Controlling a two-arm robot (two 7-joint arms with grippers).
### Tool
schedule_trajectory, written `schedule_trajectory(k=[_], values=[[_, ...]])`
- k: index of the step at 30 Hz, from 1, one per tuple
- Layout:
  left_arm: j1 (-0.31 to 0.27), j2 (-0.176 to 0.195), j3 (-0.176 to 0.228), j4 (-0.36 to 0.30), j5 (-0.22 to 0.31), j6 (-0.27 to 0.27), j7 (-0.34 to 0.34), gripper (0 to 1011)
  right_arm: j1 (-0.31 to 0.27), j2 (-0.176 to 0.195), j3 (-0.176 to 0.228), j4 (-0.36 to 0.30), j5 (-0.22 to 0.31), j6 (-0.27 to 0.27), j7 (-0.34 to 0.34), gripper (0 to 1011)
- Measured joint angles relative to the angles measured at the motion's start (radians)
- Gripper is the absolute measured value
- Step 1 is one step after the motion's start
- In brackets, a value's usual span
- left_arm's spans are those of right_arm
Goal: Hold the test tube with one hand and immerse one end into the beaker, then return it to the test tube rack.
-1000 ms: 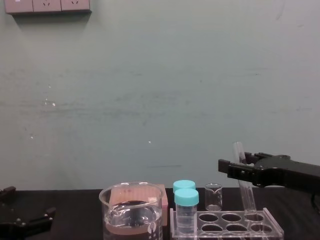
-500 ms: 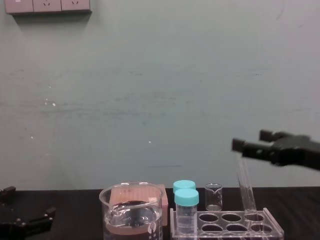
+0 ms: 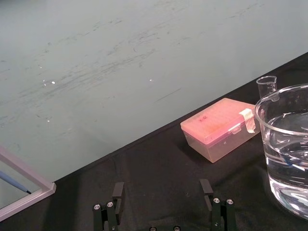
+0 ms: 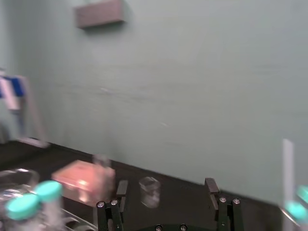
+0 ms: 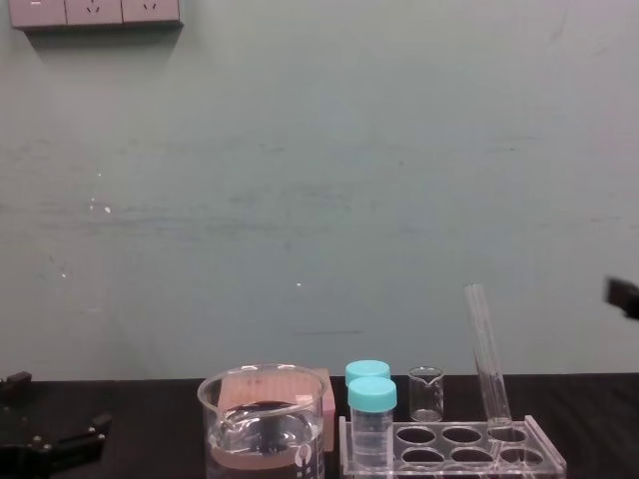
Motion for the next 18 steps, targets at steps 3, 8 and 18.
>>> schedule_trajectory(k=[3,8,18], values=[[0.0,0.0,0.0,0.0,0.0,0.0,0.0,1000,-0.017,-0.008,0.018,0.015,-0.008,0.001,-0.028,1000],[0.0,0.0,0.0,0.0,0.0,0.0,0.0,1000,-0.027,-0.035,0.04,0.064,-0.028,-0.007,-0.064,1000],[0.0,0.0,0.0,0.0,0.0,0.0,0.0,1000,-0.018,-0.051,0.043,0.094,-0.05,-0.007,-0.077,1000]])
